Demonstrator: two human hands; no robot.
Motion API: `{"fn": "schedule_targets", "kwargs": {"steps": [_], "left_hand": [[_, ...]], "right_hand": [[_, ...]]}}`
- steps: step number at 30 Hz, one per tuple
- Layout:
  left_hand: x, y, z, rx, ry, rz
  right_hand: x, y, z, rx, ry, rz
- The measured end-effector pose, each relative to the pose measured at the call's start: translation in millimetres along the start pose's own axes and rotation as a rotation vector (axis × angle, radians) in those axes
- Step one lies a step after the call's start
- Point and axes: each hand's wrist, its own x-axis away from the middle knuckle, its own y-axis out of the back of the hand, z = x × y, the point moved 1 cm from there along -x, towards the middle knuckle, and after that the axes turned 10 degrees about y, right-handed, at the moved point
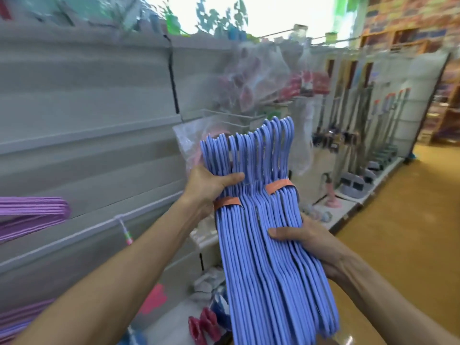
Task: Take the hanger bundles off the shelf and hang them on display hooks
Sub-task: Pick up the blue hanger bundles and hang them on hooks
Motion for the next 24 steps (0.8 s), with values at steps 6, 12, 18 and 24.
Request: {"fn": "schedule_targets", "kwargs": {"steps": [6,12,18,24], "left_hand": [[38.3,70.0,-17.7,-0.020,-0.033,-0.177],[91.0,150.2,-34.9,-0.045,-0.077,-0.352],[156.0,239.5,-39.8,-0.070,-0.070,-0.560],[224.4,317.1,-36.1,-0.056,-0.073,-0.730]], "right_hand": [[-17.8,-58.3,-2.1,-0.032,-0.065,0.182],[-25.9,-139.2,-6.8,-0.086,-0.113,0.398],[-16.8,-231.1,-25.7,-0.068,-0.169,0.560],[6.1,-317.2,-47.9,-0.110,-0.234,0.721]]}}
